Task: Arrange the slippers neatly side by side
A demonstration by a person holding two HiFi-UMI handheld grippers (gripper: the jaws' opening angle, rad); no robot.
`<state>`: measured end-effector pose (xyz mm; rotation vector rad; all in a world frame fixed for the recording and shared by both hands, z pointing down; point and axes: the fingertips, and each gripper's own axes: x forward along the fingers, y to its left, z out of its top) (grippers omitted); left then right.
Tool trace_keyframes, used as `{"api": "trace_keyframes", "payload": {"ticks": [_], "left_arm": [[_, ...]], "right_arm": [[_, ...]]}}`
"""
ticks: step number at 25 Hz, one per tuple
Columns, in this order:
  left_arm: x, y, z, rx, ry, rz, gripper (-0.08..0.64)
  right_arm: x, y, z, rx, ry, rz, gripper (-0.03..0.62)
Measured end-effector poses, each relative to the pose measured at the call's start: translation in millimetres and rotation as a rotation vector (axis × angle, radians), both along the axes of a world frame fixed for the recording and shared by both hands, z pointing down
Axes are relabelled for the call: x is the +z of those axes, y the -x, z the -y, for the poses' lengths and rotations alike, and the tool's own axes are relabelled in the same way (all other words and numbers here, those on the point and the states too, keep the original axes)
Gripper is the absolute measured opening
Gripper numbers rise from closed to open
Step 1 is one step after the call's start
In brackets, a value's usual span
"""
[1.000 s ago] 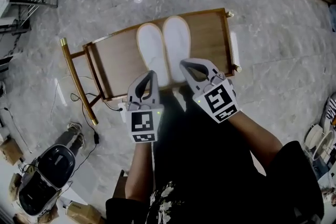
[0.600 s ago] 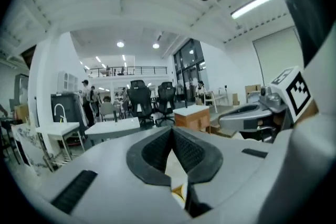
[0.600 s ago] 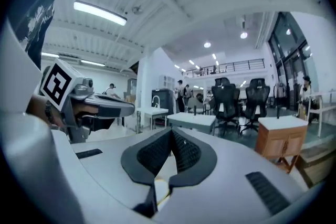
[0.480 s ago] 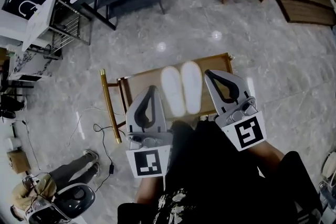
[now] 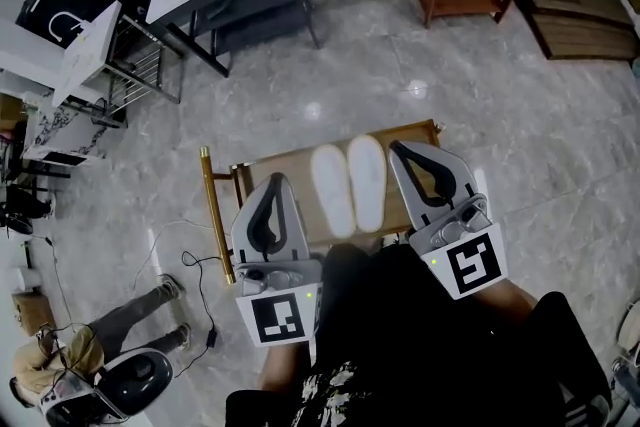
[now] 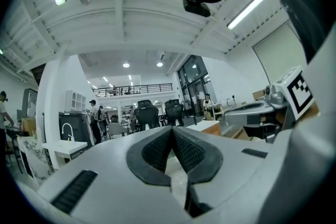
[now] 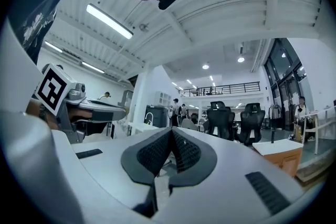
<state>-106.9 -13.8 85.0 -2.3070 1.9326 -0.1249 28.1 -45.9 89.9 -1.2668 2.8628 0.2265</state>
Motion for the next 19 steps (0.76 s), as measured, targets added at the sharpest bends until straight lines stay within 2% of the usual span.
{"api": "trace_keyframes", "payload": {"ticks": [5,19], "left_arm": [[0,-6,2,0.009,-0.008,0.002,0.003],[-2,-22,9,0.018,-0.015,0.018,0.003]], "right_arm": [[-3,-2,-2,-0.003,-0.012,-0.024,-0.002],[-6,-12,2,-0.015,-0.017,-0.008,-0.002]]}}
